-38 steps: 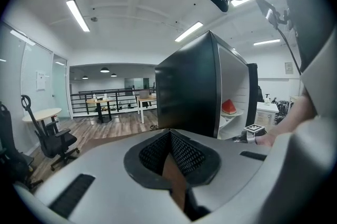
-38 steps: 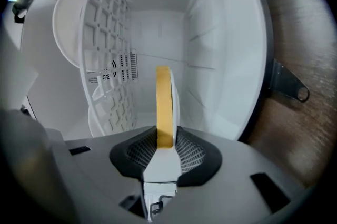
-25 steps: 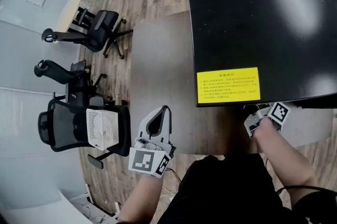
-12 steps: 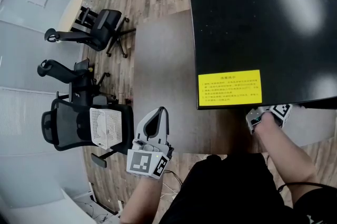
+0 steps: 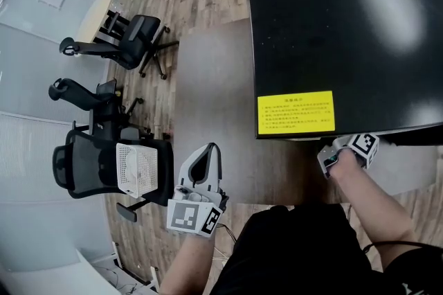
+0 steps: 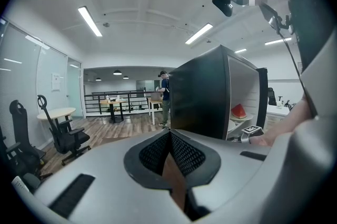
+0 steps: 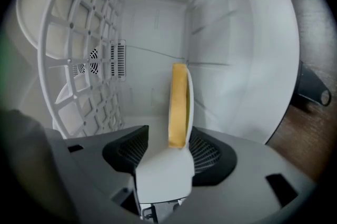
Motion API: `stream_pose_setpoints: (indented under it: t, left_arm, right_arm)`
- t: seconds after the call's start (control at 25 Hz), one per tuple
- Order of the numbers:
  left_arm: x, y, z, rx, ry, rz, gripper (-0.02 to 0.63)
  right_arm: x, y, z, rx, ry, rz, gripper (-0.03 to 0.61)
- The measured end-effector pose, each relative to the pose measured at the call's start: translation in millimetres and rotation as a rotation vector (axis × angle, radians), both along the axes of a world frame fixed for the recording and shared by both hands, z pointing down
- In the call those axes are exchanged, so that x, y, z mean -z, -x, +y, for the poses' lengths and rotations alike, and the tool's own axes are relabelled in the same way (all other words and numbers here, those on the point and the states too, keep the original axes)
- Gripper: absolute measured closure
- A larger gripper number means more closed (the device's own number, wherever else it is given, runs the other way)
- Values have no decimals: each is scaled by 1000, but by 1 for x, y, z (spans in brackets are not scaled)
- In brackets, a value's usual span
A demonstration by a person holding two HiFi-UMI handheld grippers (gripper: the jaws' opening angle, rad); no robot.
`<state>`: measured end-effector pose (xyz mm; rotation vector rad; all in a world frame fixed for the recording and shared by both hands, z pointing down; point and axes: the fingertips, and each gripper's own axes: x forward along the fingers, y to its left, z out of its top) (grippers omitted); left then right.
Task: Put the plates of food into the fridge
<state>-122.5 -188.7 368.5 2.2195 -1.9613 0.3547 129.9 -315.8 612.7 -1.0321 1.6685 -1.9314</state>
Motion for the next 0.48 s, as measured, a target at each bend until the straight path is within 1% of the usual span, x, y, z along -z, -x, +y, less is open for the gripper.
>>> stream_pose_setpoints:
  t: [0.2,0.28,0.32,0.44,0.48]
  left_arm:
    - [5,-4,0,-8,-13,-10,609]
    - [7,-7,1,-14,-18,-12,610]
    - [8,-9,2,-19,-21,-12,609]
    - [13,-17,3,-37,-31,-13,609]
    - [14,-19,4,-43,-34,-14,610]
  right_arm:
    - [4,1,2,11,-19,19,241]
    - [2,-2,7,22,-15,66,198]
    - [1,-4,10,25,-4,97,167]
    - [2,-10,21,35,46,181,103]
    - [2,-13,25,42,60,210,97]
